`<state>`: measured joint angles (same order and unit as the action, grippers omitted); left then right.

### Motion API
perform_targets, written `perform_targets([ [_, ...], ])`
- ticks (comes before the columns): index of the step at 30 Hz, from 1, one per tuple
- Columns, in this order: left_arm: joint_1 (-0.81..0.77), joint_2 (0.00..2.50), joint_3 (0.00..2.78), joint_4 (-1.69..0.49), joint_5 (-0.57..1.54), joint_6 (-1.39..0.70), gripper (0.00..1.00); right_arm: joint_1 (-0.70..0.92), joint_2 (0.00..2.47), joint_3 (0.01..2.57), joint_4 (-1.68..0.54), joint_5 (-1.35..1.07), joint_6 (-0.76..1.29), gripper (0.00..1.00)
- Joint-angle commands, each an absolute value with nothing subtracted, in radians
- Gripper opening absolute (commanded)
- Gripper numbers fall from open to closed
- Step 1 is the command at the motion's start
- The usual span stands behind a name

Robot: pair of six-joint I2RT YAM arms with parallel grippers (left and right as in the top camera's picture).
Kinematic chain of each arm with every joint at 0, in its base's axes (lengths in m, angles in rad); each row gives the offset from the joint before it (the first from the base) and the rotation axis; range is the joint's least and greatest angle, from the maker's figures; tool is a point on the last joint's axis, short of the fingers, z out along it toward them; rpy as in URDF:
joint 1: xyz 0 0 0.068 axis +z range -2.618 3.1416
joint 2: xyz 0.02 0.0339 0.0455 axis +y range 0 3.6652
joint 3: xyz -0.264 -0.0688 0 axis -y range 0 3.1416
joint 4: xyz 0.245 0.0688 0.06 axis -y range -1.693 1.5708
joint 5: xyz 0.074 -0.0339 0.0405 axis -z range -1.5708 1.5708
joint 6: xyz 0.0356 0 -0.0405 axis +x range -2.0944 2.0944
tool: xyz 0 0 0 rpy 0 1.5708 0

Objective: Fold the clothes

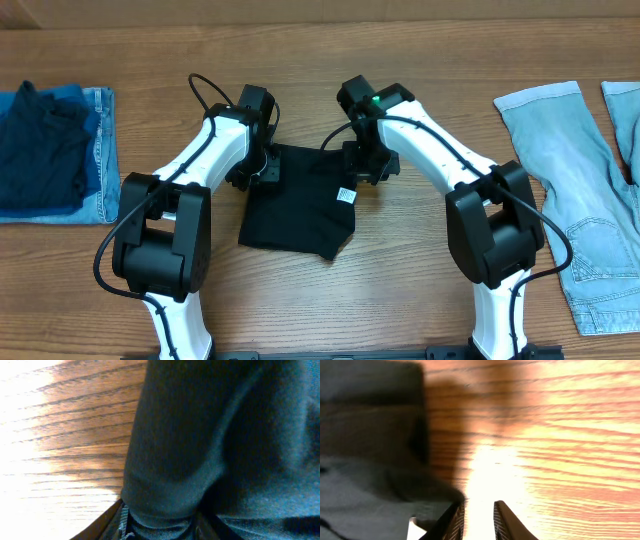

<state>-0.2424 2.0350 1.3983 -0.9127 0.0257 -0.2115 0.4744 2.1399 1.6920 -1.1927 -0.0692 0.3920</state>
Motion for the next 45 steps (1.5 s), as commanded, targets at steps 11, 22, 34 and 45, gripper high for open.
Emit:
perform_targets([
  [11, -0.209, 2.09, 1.342, -0.919, -0.137, -0.228, 0.48, 0.434, 2.011, 1.879, -1.169, -0.161, 0.194, 0.19],
  [22, -0.209, 2.09, 1.342, -0.92, -0.137, -0.228, 0.48, 0.438, 2.133, 1.67, -1.006, -0.341, 0.181, 0.17],
  [34, -0.209, 2.09, 1.342, -0.937, -0.138, -0.204, 0.5, 0.436, 2.168, 1.638, -0.999, -0.173, 0.181, 0.18],
  [45, -0.208, 2.09, 1.342, -0.929, -0.138, -0.202, 0.51, 0.441, 1.942, 1.72, -1.306, -0.377, 0.083, 0.19],
])
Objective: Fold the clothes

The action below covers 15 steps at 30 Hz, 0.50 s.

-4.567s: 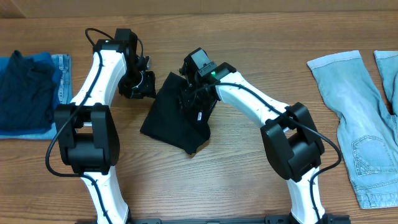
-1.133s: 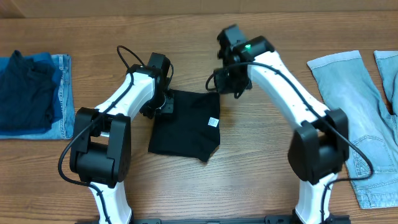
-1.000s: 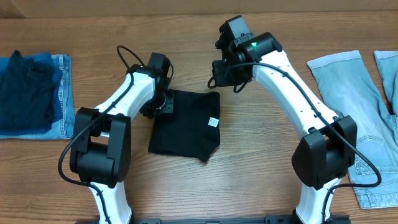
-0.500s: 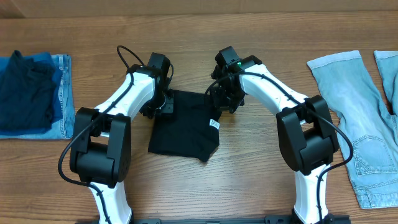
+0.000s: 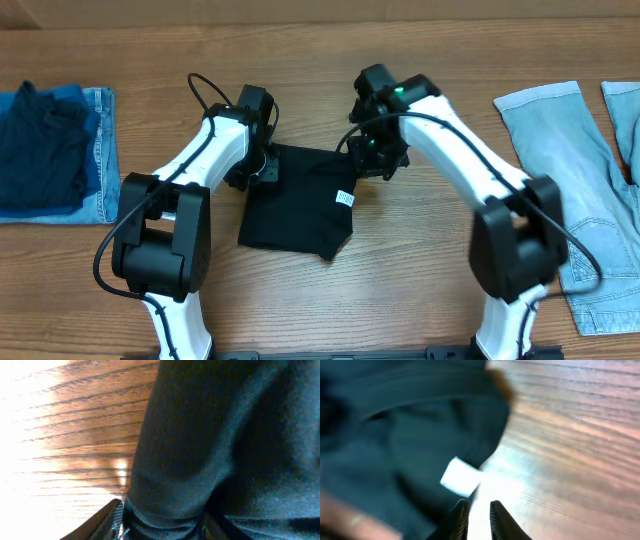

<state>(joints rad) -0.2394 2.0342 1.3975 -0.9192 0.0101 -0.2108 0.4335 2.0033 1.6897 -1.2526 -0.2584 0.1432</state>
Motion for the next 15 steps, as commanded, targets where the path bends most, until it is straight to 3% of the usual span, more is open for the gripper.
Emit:
perform_targets([
  [1, -0.208, 2.09, 1.342, -0.929, -0.138, -0.202, 0.51, 0.447, 1.942, 1.712, -1.32, -0.401, 0.072, 0.19],
  [15, -0.197, 2.09, 1.342, -0.926, -0.137, -0.202, 0.52, 0.634, 1.942, 1.373, -1.157, -0.521, 0.071, 0.21],
])
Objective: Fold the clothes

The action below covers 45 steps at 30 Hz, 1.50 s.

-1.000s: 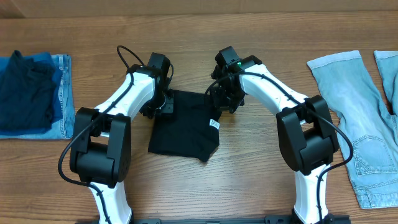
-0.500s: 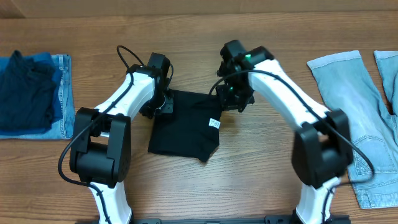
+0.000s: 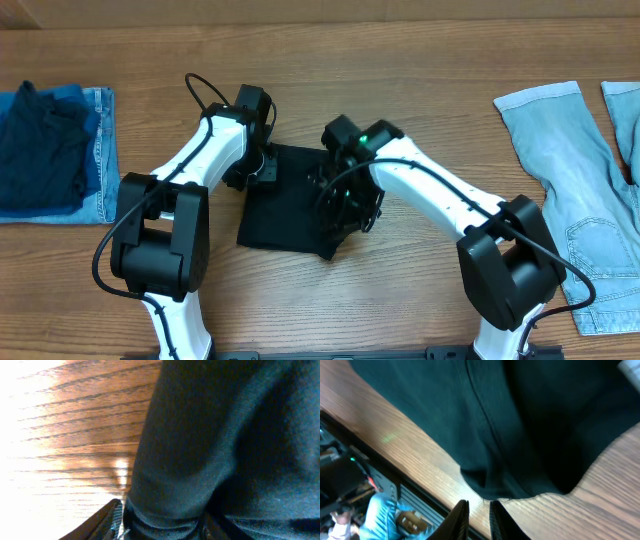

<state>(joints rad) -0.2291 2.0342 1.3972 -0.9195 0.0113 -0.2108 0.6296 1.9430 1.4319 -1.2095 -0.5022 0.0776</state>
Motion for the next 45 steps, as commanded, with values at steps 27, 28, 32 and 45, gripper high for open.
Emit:
perform_targets([
  [27, -0.194, 1.918, 1.538, -1.052, -0.099, -0.157, 0.58, 0.452, 1.846, 1.384, -1.039, -0.173, 0.134, 0.33],
  [28, -0.194, 1.9, 1.549, -1.052, -0.099, -0.157, 0.63, 0.441, 1.837, 1.404, -1.049, -0.172, 0.125, 0.33],
  [32, -0.194, 1.85, 1.566, -1.06, -0.014, -0.157, 0.66, 0.387, 1.82, 1.456, -1.073, -0.172, 0.123, 0.34],
  [45, -0.219, 1.848, 1.481, -1.332, 0.293, -0.207, 0.54, 0.252, 1.821, 1.454, -1.089, -0.173, 0.123, 0.36],
])
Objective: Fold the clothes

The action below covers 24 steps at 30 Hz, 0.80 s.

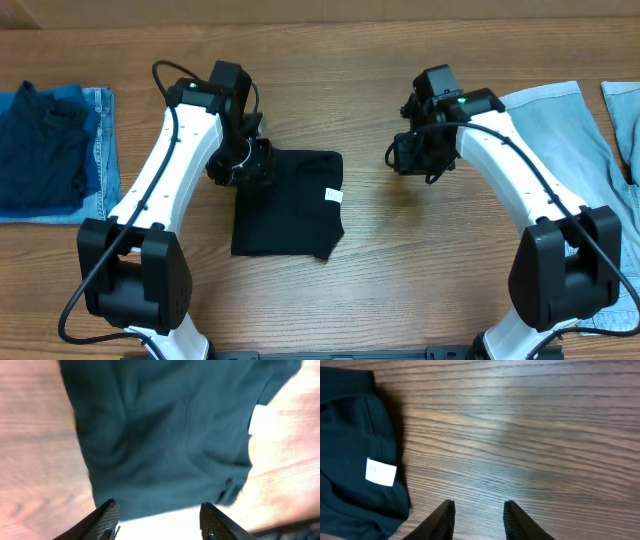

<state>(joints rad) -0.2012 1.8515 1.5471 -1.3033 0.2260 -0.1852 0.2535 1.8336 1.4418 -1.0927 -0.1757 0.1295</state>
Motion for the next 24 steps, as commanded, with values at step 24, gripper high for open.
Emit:
perform_targets([
  [24, -0.082, 1.896, 1.089, -0.889, 0.122, -0.292, 0.61, 0.252, 1.821, 1.454, -1.113, -0.173, 0.123, 0.37],
])
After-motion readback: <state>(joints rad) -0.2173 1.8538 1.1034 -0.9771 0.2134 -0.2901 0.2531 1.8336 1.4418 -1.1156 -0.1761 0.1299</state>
